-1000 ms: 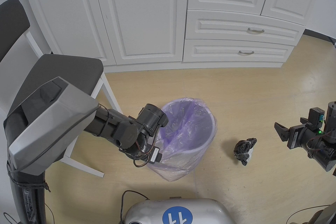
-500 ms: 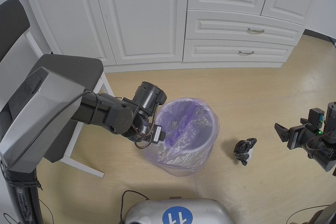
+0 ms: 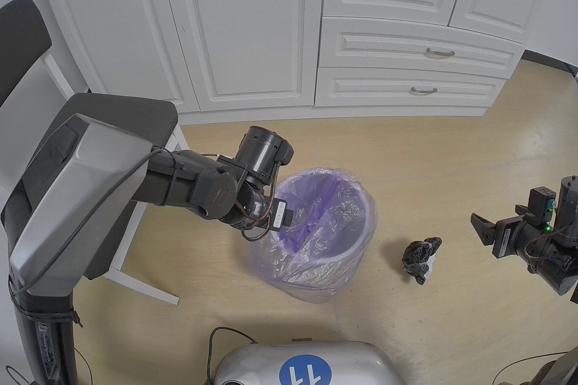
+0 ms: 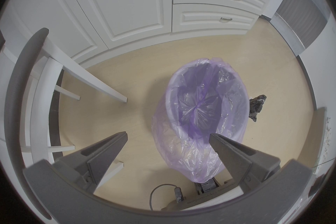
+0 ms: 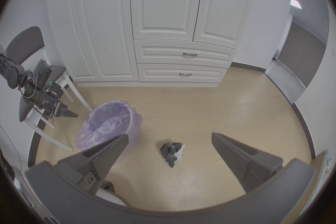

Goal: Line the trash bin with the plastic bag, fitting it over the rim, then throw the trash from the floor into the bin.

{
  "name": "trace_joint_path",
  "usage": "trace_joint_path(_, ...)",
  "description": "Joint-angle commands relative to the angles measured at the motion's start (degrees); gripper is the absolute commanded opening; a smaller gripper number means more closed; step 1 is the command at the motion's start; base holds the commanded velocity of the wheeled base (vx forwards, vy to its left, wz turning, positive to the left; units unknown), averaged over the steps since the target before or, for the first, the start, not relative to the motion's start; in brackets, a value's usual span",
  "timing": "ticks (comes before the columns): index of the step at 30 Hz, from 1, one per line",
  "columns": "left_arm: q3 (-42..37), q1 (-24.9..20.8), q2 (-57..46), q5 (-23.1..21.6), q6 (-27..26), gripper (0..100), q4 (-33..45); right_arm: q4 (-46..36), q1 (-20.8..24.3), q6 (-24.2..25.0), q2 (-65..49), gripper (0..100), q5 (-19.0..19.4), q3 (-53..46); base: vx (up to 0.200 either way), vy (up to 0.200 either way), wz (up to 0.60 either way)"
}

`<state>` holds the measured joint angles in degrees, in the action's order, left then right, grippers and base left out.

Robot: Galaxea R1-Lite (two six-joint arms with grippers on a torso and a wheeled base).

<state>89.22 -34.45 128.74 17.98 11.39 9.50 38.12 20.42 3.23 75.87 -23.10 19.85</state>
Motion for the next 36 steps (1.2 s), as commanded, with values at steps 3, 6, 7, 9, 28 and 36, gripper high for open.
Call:
trace_joint_path(3,-0.4,-1.3,1.4,-0.1,0.0,100,0.1,0.0,0.0,0.0,0.2,100,0.0,0.0,0.0,0.0,0.0)
trace_joint_path(6,-1.9,-3.1,0.9,0.0,0.2,100,0.6,-0.1,0.0,0.0,0.2,100,0.0,0.0,0.0,0.0,0.0)
trace_joint_path(7,-2.8,-3.6,0.5,0.0,0.2,100,0.4,-0.1,0.0,0.0,0.2,100,0.0,-0.1,0.0,0.0,0.0)
trace_joint_path(9,-4.4,-4.2,-0.2,0.0,0.2,100,0.2,0.0,0.1,0.0,0.3,100,0.0,-0.2,0.0,0.0,0.0)
trace_joint_path(28,-15.2,-9.2,-9.9,0.0,0.2,100,0.1,0.3,0.4,-0.1,0.4,100,0.0,-0.7,0.0,0.0,0.0)
trace_joint_path(36,-15.5,-9.0,-14.1,0.5,0.3,100,0.0,0.0,0.9,-0.1,0.6,100,0.0,-0.7,0.0,0.0,0.0)
